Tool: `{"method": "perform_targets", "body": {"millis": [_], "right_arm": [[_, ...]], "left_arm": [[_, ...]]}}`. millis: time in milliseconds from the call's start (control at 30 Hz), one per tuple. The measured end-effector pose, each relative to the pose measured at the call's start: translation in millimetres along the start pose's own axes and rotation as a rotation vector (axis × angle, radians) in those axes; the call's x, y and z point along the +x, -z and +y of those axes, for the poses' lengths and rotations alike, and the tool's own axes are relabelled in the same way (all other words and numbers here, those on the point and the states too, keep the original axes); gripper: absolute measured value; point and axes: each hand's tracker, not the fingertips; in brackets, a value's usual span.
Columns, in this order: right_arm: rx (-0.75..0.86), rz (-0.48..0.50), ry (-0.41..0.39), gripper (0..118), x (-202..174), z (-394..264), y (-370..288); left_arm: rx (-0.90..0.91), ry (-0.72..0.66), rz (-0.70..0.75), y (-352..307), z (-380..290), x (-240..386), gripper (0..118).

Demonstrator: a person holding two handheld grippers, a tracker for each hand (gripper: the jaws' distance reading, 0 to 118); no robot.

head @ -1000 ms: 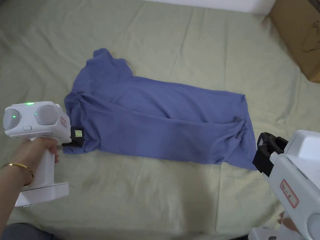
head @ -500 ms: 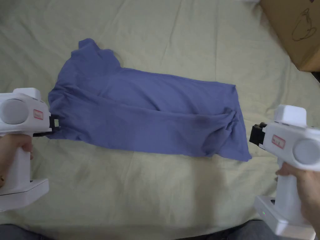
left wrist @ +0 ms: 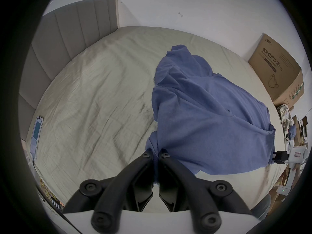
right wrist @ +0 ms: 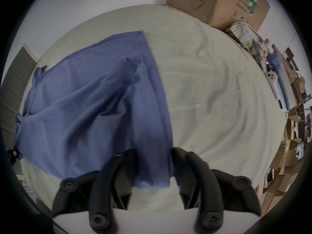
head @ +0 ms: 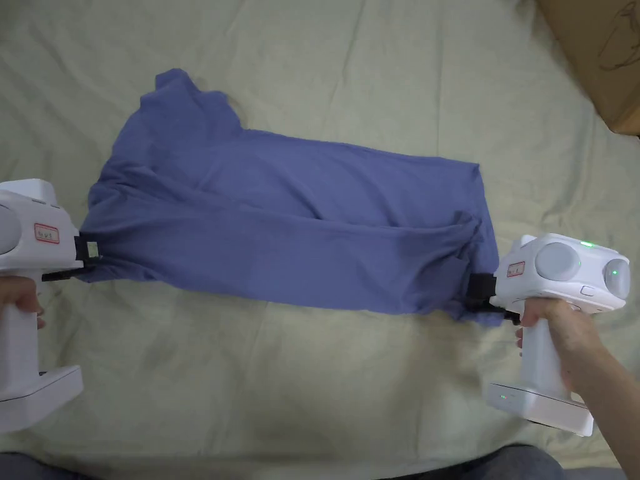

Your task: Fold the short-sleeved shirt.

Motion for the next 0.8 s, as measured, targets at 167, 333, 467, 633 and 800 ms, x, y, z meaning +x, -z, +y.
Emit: {"method": "perform_targets", "body": {"millis": [167, 333, 467, 633, 800], "right_arm": [[0.003, 0.020, 0.005, 5, 8, 6, -33], [0.080, 0.126, 0.022, 5, 29, 16, -81], [0.137, 0.173, -0.001, 5, 42, 6, -123], [0.152, 0.175, -0.027, 5, 56, -37, -141], [0.065, 0.133, 0.014, 5, 69, -98, -119]], "left_arm": [[-0.006, -0.039, 0.012, -3, 3, -4, 0], [0.043, -0.070, 0.003, -32, 12, -15, 0], [0.097, -0.090, -0.012, -69, 7, -32, 0], [0.109, -0.083, -0.043, -104, -36, -51, 0], [-0.021, -0.057, -0.036, -98, -103, -56, 0]]}}
